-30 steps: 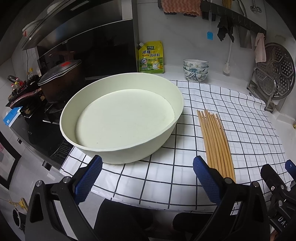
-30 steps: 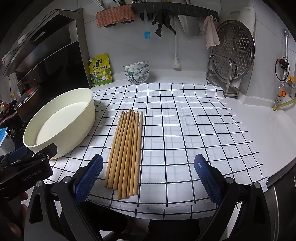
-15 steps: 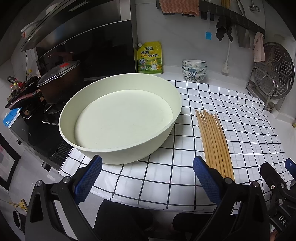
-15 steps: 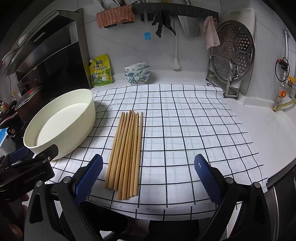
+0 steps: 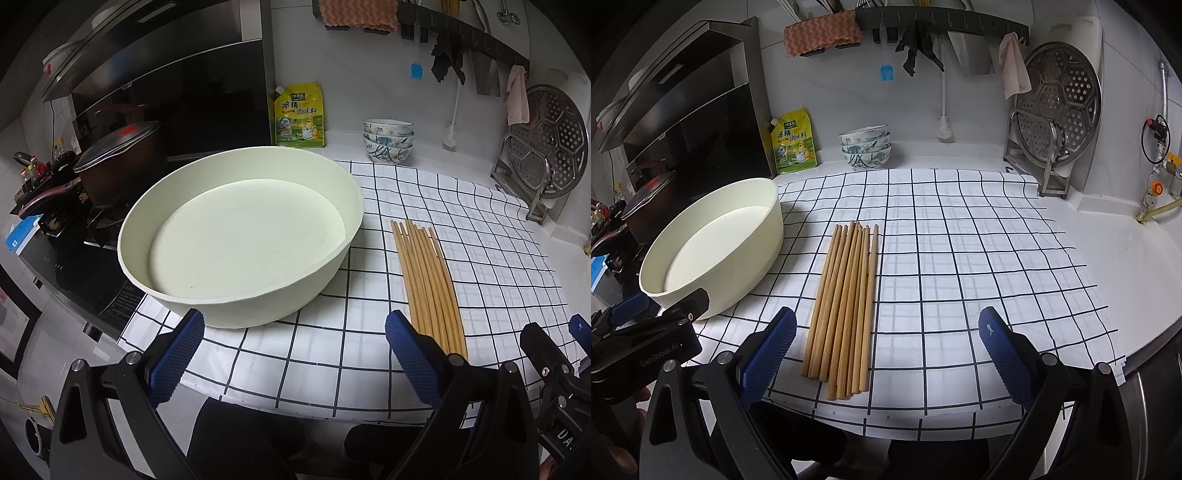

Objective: Organize utensils

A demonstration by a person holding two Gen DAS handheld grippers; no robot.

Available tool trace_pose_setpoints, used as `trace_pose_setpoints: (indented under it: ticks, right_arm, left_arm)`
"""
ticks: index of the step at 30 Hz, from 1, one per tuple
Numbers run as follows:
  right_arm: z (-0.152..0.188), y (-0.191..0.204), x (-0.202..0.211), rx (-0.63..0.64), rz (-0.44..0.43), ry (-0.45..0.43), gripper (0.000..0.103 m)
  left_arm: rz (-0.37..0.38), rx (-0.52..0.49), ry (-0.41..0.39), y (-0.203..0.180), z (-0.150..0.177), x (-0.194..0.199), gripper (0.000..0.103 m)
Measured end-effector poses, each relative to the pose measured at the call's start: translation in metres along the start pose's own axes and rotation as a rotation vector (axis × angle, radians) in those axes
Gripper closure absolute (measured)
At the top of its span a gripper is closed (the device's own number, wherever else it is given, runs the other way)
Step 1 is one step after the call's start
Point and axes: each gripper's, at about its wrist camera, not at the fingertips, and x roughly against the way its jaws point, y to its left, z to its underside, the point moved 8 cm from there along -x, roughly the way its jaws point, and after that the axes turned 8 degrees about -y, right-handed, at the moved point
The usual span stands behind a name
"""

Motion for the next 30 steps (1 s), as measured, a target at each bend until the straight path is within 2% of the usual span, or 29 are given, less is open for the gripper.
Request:
trace_pose_setpoints:
  ticks: [23, 30]
  right_arm:
    - [0.003, -0.004, -0.001, -0.005, -0.007, 0.008, 0.008]
    - [0.005, -0.028, -0.018, -0.011, 0.008, 0.048, 0.008]
  left_arm:
    - [0.000, -0.005, 0.001, -0.001, 0.003, -0.001, 0.006]
    - [0.038, -0.004, -0.005, -0.012, 0.012, -0.004, 0.006]
